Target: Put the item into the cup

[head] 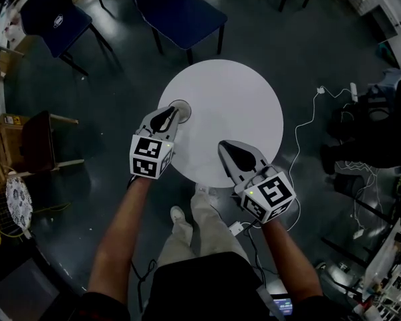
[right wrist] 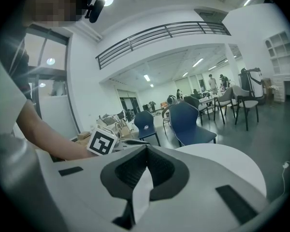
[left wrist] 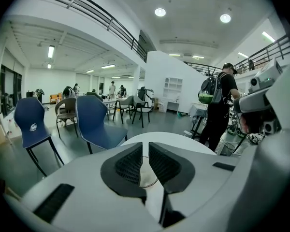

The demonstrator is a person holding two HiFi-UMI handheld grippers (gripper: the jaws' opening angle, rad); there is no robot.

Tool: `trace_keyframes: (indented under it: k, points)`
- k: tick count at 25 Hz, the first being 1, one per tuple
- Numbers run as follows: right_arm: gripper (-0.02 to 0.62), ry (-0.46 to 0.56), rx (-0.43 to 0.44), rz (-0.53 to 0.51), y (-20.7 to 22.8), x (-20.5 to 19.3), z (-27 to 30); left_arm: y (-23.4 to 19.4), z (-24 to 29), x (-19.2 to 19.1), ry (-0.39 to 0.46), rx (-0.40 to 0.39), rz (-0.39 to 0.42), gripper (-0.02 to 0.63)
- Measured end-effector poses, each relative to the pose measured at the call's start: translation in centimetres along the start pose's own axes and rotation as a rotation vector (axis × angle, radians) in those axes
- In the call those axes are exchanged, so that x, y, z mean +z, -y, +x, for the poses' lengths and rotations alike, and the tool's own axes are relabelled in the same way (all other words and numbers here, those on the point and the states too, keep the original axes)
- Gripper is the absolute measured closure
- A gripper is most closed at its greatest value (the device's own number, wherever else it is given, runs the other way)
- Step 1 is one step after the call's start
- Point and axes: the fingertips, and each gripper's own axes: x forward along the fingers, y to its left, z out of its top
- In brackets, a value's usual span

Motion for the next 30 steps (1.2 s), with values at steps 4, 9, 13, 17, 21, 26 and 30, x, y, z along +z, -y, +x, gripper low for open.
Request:
trace_keyframes:
  k: [4,9,13,17,21,26,30]
  points:
    - [0.589,0.021,-0.001,-0.018,-0.9,1.8,-1.1,1.3,-2.0,2.1,0.032,-0.013,0.003,0.557]
    - [0.589,0.056,-0.002,-0.049,-2.9,4.3,-1.8,2.7,-5.3,4.5,0.068,-0.04,0.021,0.557]
    - [0.589,0.083,-0.008,-0.065,-4.8,5.8,-3.6,4.4,-9.1,6.6,0.11,-0.047,0.04,0.571]
    - [0.589,0.104,-0.013,-0.079,-6.5,7.5,-5.7,6.3,-12.9,9.0,0.151,-0.052,0.022,0.574]
    - [0.589,0.125,-0.017,-0.1,-10.2,9.0,-6.6,7.1,-17.9,10.8,0.197,-0.059,0.008,0.577]
    - [0.589,0.159,-0.015,-0.136,-13.9,11.1,-8.4,9.0,-23.1,12.9,0.239,-0.059,0.023,0.577]
    - [0.589,0.188,-0.019,-0.162,-17.1,12.5,-10.1,9.8,-28.0,14.8,0.305,-0.047,-0.002,0.577]
